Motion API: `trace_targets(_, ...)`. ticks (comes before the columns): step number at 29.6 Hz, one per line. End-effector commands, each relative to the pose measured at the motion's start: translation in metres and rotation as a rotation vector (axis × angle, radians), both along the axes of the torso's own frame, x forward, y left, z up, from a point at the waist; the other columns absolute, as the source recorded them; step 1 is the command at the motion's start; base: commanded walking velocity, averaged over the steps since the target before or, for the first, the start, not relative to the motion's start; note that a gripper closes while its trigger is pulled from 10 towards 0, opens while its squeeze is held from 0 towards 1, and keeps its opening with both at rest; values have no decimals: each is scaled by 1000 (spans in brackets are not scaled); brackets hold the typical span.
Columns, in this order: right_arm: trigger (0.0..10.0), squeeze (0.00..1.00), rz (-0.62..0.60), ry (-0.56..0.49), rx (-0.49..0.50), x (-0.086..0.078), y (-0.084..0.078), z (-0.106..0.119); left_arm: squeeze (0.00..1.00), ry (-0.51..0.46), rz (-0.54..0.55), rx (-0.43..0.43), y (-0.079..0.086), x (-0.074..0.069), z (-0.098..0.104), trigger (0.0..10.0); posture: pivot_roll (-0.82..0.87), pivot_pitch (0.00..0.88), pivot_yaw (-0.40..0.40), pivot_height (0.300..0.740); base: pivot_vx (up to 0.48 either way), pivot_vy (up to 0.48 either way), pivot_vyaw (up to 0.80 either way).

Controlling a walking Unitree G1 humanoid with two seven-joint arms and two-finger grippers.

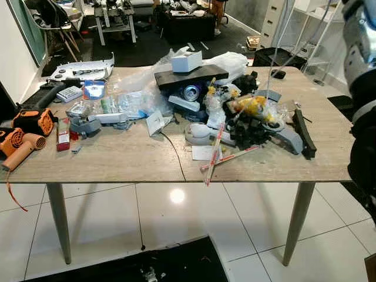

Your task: Picking trash to rubbish bin

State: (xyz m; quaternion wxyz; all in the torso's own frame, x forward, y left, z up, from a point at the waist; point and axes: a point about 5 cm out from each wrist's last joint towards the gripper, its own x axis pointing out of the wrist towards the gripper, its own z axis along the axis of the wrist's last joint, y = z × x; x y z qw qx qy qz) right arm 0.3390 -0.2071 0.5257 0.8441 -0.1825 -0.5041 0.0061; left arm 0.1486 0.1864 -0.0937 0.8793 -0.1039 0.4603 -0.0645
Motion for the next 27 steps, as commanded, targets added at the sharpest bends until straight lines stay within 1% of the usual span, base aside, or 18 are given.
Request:
trace_targets(1,0,0,-3,-75,2,-14,-4,16,0,139,5,-17,-4,-36,-14,10000,-102,197,9,740,0,0,0)
trace_targets(10,0,0,-30,-114,5,-26,-12,29,0,136,6,-19,-5,-35,-14,10000,-106,197,5,740,0,0,0)
trace_targets(11,0,0,0,-109,13,-26,-13,29,0,136,7,-20,-6,-35,-14,10000,-105,193,5,740,0,0,0)
trace_targets(12,0,0,98,-90,27,-26,-13,29,0,136,8,-22,-6,-35,-14,10000,-102,193,4,740,0,0,0)
trace_targets(14,0,0,183,-77,32,-26,-13,29,0,136,8,-23,-6,-35,-14,10000,-102,193,4,740,0,0,0)
trace_targets(15,0,0,277,-55,21,-26,-11,27,0,136,9,-24,-6,-35,-14,10000,-101,190,5,740,0,0,0)
trace_targets(16,0,0,277,-55,21,-26,-11,27,0,136,9,-24,-6,-35,-14,10000,-101,190,5,740,0,0,0)
trace_targets(17,0,0,464,-26,10,-26,-10,26,0,136,11,-26,-7,-35,-14,10000,-104,189,8,740,0,0,0)
trace_targets(18,745,0,571,-23,-17,-27,-8,24,0,137,11,-27,-7,-35,-14,10000,-104,189,8,740,0,0,0)
trace_targets(19,3412,0,643,-23,-39,-29,-8,22,0,138,9,-28,-7,-35,-14,10000,-108,187,13,740,0,0,0)
trace_targets(20,3412,0,686,-25,-55,-30,-9,21,0,139,8,-28,-7,-35,-14,10000,-108,187,13,740,0,0,0)
trace_targets(21,10000,0,716,-30,-74,-30,-9,17,0,140,6,-28,-7,-35,-14,10000,-113,184,22,740,0,0,0)
trace_targets(22,10000,0,735,-32,-84,-31,-10,14,0,141,4,-28,-7,-35,-14,10000,-113,184,22,740,0,0,0)
trace_targets(26,10000,0,866,-36,-36,-33,-18,2,0,140,-5,-29,-7,-33,-13,10000,-116,179,36,740,0,0,0)
trace_targets(27,10000,0,974,-29,-35,-37,-21,-5,0,139,-8,-29,-7,-33,-13,10000,-118,176,38,740,0,0,0)
